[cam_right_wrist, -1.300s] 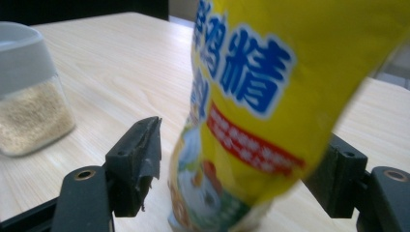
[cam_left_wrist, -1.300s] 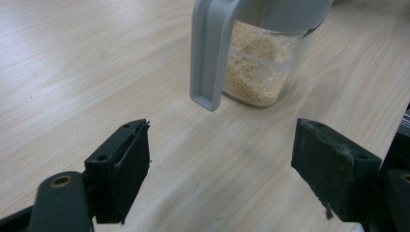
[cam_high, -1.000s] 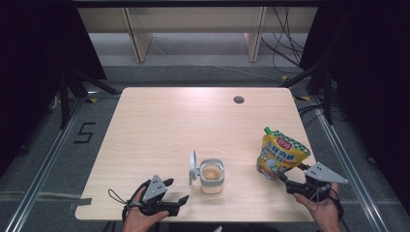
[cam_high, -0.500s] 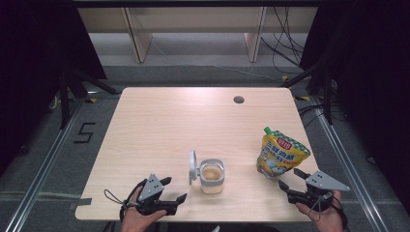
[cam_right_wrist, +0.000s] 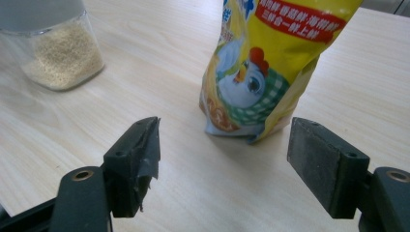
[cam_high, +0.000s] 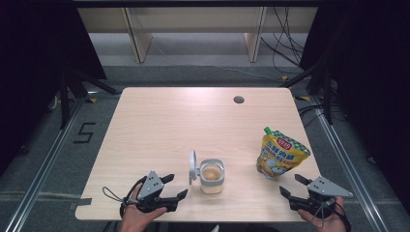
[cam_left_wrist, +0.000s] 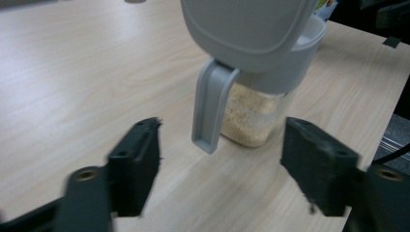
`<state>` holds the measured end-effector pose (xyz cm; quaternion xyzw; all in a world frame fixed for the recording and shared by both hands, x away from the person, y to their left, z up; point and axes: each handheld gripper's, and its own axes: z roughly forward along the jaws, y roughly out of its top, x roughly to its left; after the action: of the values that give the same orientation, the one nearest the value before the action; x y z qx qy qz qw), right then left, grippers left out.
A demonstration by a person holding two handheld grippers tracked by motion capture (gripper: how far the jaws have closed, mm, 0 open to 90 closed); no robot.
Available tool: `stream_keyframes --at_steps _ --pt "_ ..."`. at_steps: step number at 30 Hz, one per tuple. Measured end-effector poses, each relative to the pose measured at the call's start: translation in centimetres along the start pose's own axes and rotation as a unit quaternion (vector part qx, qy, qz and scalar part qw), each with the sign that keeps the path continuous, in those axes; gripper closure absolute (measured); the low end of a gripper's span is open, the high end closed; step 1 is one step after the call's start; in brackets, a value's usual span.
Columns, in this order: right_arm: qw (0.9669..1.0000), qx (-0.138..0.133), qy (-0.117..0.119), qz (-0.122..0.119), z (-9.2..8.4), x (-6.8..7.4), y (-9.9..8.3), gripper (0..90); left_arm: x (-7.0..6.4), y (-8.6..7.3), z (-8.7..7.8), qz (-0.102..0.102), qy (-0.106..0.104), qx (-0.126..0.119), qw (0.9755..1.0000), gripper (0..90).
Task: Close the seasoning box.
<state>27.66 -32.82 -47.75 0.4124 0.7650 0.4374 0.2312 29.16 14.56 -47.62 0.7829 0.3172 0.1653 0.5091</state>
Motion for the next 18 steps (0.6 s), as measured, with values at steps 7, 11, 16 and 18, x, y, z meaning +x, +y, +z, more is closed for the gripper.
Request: stream_keyframes --at_steps 7,11,16,18 --pt "1.0000 0.003 0.002 0.007 -0.4 0.2 -0.3 28.5 -0.3 1.5 -0.3 0.011 -0.006 -0.016 0.9998 72.3" --pt "0.9999 0.009 -0.002 0.012 -0.5 0.4 -0.5 28.6 -0.1 2.2 0.1 0.016 -0.007 -0.020 0.9997 85.0" --pt "0.9999 0.007 0.009 0.004 -0.7 0.4 -0.8 29.1 0.3 3.1 0.0 0.028 -0.002 -0.022 0.9994 89.0" --pt "0.9999 0.005 0.003 -0.009 -0.8 0.3 -0.8 29.1 0.4 3.4 0.2 0.022 -0.002 -0.021 0.9995 89.0"
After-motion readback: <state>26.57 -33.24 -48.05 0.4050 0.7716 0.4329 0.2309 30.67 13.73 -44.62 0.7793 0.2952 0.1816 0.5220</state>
